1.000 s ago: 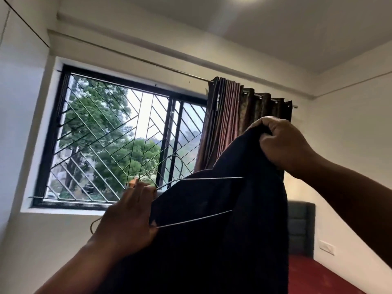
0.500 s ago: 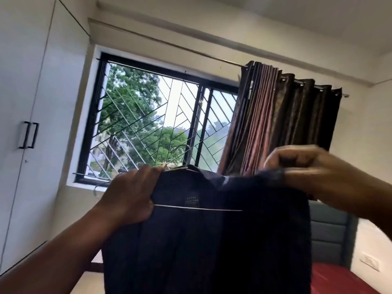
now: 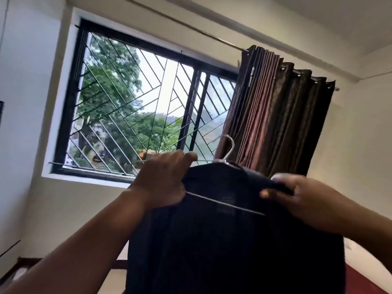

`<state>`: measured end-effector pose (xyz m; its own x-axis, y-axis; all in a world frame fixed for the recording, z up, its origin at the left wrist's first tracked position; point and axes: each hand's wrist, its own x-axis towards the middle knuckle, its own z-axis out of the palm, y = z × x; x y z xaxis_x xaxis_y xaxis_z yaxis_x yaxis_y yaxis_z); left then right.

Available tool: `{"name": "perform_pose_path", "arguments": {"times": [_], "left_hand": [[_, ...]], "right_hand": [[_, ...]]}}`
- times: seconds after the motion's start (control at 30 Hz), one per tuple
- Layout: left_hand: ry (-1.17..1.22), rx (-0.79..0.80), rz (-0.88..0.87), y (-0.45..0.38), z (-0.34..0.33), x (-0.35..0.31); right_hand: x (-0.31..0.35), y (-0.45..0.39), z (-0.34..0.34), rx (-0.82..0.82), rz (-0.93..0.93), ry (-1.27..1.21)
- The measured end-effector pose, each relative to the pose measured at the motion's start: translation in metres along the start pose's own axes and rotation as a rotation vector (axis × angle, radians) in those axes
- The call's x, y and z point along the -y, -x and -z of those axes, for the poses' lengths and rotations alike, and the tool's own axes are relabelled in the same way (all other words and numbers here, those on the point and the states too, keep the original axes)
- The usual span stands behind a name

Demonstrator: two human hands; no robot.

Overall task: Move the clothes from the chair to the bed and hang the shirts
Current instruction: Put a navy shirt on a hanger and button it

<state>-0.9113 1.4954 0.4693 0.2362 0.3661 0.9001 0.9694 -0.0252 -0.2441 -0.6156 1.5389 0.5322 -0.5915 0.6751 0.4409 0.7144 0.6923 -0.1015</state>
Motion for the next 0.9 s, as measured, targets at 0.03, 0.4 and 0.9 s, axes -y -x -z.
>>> {"name": "perform_pose_path", "arguments": {"times": [0.03,0.4,0.9], "left_hand": [[0.003,-0.032,0.030,0.004,-0.006,0.013],[0.286,-0.251,0.699,0.070,-0.073,0.091],[1.198,0.101,1.061,0.003,-0.028,0.131]], "right_hand": [[0.007,-0.006,-0.006,-0.153,0.024,0.041],[0.066,-0.030,-0.008,-0.476,0.097,-0.018],[0.059,-0.043,-0.002,-0.332,0.018,0.488]]}}
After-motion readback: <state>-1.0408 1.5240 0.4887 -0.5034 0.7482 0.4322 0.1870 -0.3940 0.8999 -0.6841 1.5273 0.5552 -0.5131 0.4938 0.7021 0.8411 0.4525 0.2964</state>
